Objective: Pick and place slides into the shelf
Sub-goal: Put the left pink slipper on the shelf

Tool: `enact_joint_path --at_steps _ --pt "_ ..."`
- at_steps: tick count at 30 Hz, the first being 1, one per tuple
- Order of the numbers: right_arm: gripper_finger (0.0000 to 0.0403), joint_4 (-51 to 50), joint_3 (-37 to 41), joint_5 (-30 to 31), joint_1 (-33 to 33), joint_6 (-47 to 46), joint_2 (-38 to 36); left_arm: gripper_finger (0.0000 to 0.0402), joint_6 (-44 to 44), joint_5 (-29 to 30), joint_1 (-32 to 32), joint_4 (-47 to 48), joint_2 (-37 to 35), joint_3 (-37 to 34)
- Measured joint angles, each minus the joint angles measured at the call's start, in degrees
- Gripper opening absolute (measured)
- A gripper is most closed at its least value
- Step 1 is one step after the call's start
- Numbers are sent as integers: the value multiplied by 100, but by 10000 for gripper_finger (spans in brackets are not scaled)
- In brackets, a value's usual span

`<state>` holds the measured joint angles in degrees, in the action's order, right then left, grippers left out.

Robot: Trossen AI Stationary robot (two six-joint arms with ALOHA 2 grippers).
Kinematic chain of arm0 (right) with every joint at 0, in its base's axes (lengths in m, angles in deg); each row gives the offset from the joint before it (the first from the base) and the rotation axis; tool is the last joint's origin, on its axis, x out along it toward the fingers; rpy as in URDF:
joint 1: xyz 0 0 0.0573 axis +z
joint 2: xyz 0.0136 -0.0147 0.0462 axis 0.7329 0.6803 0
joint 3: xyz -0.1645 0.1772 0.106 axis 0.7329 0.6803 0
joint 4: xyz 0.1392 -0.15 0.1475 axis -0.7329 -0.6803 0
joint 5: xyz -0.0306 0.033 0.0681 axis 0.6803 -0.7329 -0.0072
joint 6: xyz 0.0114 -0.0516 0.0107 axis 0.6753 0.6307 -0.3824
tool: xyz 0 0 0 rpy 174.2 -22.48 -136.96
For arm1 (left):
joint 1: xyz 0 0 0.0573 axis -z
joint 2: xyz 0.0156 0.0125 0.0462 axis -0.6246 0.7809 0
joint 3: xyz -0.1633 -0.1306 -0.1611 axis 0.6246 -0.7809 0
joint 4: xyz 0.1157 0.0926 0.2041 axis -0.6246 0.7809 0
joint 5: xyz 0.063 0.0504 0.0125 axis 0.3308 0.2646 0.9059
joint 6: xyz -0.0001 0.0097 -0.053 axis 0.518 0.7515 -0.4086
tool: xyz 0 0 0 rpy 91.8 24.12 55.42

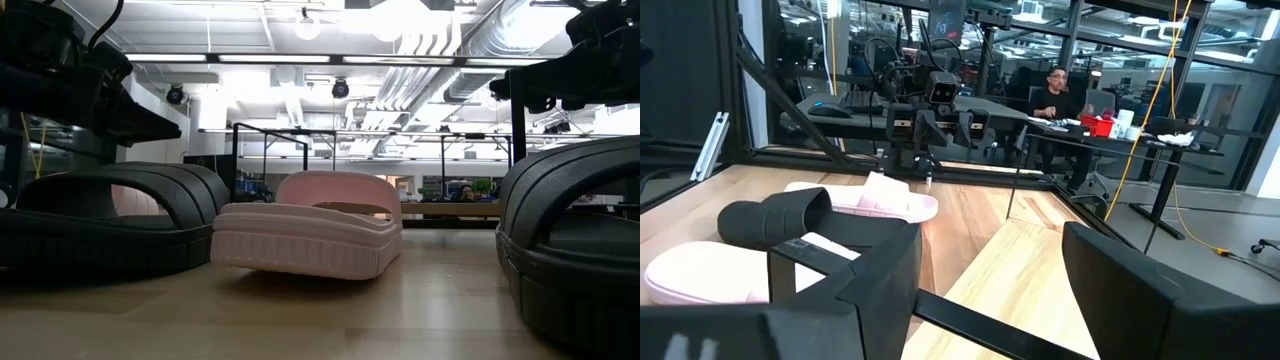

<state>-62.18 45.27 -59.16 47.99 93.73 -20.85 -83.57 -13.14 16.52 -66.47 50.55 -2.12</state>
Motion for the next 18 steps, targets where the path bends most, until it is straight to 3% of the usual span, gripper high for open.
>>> enact_joint_path --at_steps 15,18 --pt "233 42 0 -1 -2 -22 0 168 -39 -3 2 -51 0 0" --pt "233 46 0 -2 -2 -20 0 168 -385 -61 2 -50 0 0"
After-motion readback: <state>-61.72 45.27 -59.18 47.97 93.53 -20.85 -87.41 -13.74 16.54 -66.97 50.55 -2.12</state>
